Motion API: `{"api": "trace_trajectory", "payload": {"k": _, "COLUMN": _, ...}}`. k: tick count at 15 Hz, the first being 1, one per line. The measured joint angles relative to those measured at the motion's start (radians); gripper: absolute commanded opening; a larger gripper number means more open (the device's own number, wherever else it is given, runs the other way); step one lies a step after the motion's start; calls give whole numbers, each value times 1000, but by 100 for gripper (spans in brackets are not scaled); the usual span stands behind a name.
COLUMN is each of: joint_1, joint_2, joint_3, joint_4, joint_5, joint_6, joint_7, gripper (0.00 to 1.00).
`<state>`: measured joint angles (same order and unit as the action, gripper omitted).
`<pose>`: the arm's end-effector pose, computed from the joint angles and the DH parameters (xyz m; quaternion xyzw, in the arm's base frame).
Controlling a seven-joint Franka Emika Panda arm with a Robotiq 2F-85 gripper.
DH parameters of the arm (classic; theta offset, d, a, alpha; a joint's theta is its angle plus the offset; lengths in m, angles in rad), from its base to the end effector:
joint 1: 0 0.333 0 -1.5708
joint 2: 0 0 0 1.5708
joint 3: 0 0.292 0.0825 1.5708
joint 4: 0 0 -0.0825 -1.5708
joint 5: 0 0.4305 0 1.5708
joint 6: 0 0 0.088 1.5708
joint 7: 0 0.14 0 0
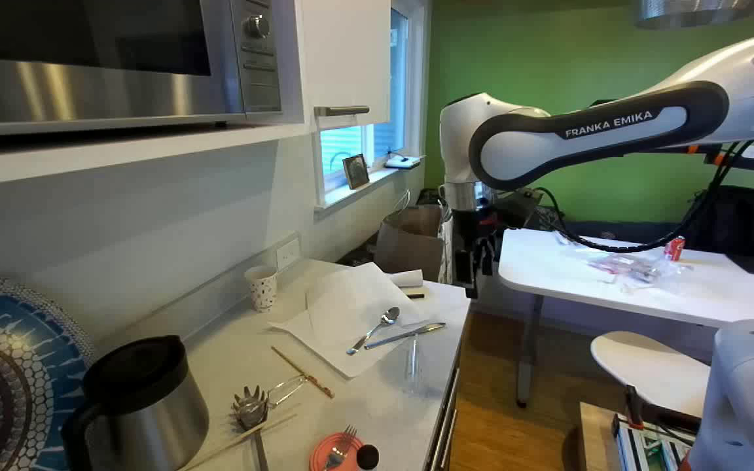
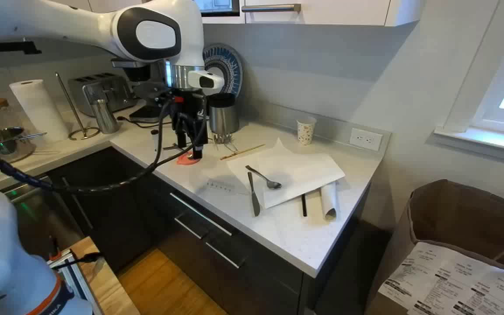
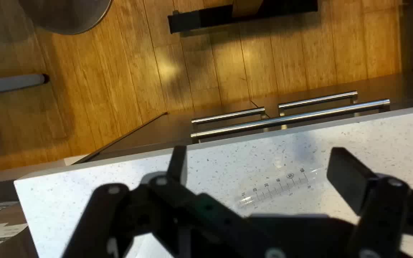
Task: Pick up the silver spoon and put it on the kitchen counter, pick up the silver bread knife and slide the chopstick on the right a little to the right, put the silver bread knife on the kitchen counter to the right of the silver spoon
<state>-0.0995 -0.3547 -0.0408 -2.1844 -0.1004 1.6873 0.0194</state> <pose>0.4741 -0.0805 0.4542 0.9942 -0.0684 -0.0735 0.0380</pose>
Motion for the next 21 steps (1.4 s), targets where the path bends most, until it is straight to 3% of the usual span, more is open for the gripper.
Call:
{"api": "trace_trajectory", "payload": {"k": 9, "joint_1": 0, "joint_2": 3, "joint_3": -2, "joint_4": 4, "joint_5": 15, "joint_6": -1, "joint_7": 16, "gripper": 100}}
{"api": "trace_trajectory", "payload": {"k": 16, "joint_1": -7, "joint_2": 162, "joint_3": -36, "joint_4": 167, "joint_5": 180, "joint_6": 20, "joint_7": 268, "gripper": 100}}
{"api": "trace_trajectory", "payload": {"k": 21, "joint_1": -10, "joint_2": 302, "joint_3": -45, "joint_4": 235, "joint_5": 253, "joint_6": 128, "joint_7": 482, "gripper": 100}}
